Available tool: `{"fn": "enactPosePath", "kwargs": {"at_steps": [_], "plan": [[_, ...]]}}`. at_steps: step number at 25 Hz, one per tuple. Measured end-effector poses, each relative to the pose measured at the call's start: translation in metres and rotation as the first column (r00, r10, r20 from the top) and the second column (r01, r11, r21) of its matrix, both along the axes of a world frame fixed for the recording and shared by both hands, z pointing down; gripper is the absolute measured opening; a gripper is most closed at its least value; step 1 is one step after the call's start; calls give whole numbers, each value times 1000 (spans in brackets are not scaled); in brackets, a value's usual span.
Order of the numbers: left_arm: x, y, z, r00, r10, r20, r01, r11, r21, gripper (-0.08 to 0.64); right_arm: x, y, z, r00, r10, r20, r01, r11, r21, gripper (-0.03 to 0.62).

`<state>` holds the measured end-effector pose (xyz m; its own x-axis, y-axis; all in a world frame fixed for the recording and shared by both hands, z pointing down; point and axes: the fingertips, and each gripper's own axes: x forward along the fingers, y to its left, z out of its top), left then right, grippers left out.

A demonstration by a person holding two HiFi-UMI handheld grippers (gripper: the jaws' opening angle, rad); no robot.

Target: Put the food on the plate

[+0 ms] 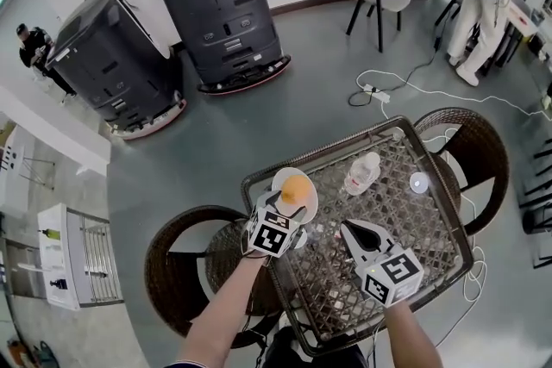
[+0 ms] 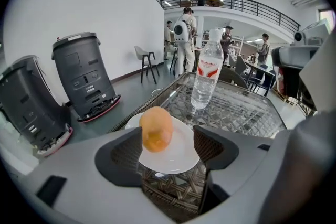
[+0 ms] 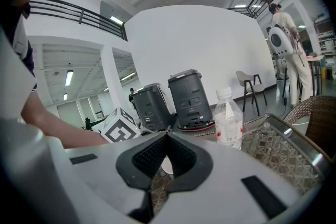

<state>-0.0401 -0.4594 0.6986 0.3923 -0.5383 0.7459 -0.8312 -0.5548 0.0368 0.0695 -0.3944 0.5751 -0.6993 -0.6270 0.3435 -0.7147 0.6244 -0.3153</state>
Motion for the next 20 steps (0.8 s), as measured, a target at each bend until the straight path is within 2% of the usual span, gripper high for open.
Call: {"fn": "enactPosePath", "kwargs": {"at_steps": [3,8,9,11,16,20], "plan": [[3,14,-21,998,-12,-57,13,1000,26,293,-1,6,-8,1000,8,5,-8,1000,8,6],[21,44,-74,981,39,-191,-19,995,102,280,-1,15,-29,999,33,20,-33,999,34,5],[24,48,-86,978,40,-206,-14,992,128,227,0,18,-34,999,38,24,-39,998,41,5],[29,57,-108,971,45,-233,-2,984,179,164,1,24,-43,998,49,32,-51,997,57,5],[36,82,-161,954,76,-290,5,963,271,61,-1,41,-74,995,79,53,-84,992,95,5],[39,102,-199,935,101,-340,15,946,323,17,-1,54,-103,993,97,68,-106,985,139,5]]}}
